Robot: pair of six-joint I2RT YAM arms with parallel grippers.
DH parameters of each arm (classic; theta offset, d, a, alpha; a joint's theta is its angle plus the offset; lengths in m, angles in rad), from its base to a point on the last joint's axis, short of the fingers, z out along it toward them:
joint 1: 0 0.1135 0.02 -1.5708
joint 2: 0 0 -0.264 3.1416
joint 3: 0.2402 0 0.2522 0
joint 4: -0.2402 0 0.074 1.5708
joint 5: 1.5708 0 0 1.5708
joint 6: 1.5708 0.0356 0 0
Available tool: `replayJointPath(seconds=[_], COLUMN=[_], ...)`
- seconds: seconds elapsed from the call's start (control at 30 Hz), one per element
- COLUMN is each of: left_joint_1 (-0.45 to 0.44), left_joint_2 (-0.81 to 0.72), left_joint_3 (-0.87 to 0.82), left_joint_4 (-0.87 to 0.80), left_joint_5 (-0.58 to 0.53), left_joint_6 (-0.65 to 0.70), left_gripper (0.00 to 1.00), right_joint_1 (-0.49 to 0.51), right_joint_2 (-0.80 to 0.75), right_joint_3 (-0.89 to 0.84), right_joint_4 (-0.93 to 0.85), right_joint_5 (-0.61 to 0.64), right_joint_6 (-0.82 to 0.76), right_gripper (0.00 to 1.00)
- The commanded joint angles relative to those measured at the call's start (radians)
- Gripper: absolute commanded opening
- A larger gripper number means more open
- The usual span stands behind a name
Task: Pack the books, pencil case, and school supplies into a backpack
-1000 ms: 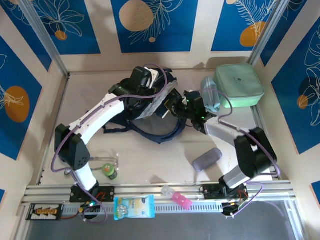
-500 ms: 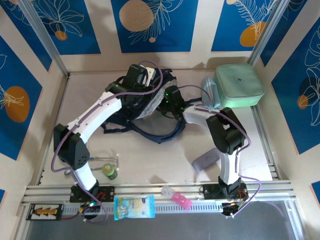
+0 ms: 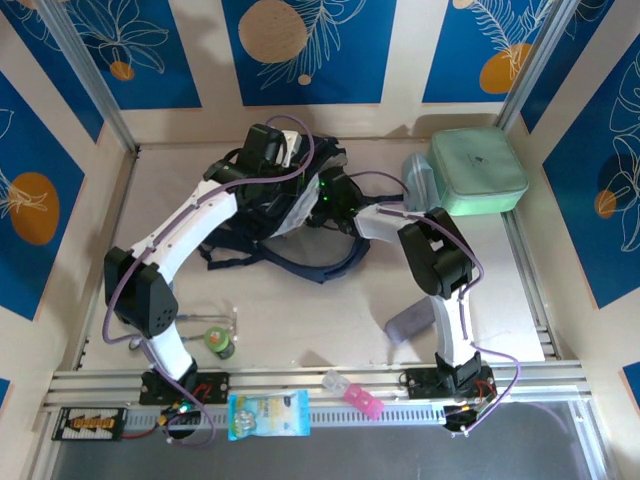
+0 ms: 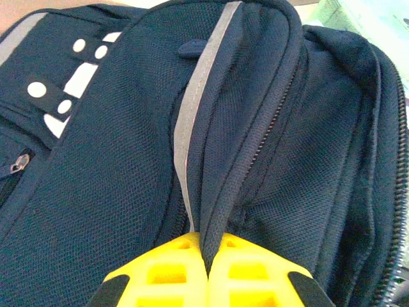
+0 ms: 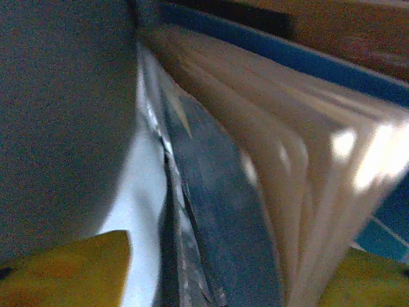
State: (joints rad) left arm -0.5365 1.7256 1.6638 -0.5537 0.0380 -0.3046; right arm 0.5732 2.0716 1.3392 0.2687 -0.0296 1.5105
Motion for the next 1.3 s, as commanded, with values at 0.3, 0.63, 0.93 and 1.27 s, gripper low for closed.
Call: replayJointPath(seconds=[0.3, 0.63, 0.93, 1.27], left_joint_1=[0.026, 0.061, 0.29, 0.467], left_joint_2=[-0.036, -0.068, -0.235, -0.219], left_joint_3=[0.014, -0.178, -0.551, -0.767], left_joint_4=[0.172, 0.206, 0.167, 0.368], left_joint_5=[0.084, 0.149, 0.073, 0.192], left_joint_6=[-0.068, -0.063, -0.289, -0.496], left_gripper=[0.0, 0.89, 0.84, 0.57], right_joint_1=[-0.083, -0.146, -0.12, 0.007], right_joint_2=[-0.496, -0.944, -0.867, -0.704], right_joint_3=[-0.418, -0.549, -0.482, -0.435], right_joint_4=[-0.102, -0.676, -0.679, -0.69], right_joint_5=[-0.071, 0.323, 0.208, 0.217], right_joint_6=[0.056, -0.15, -0.408, -0.408], right_gripper=[0.74, 0.79, 0.8, 0.79])
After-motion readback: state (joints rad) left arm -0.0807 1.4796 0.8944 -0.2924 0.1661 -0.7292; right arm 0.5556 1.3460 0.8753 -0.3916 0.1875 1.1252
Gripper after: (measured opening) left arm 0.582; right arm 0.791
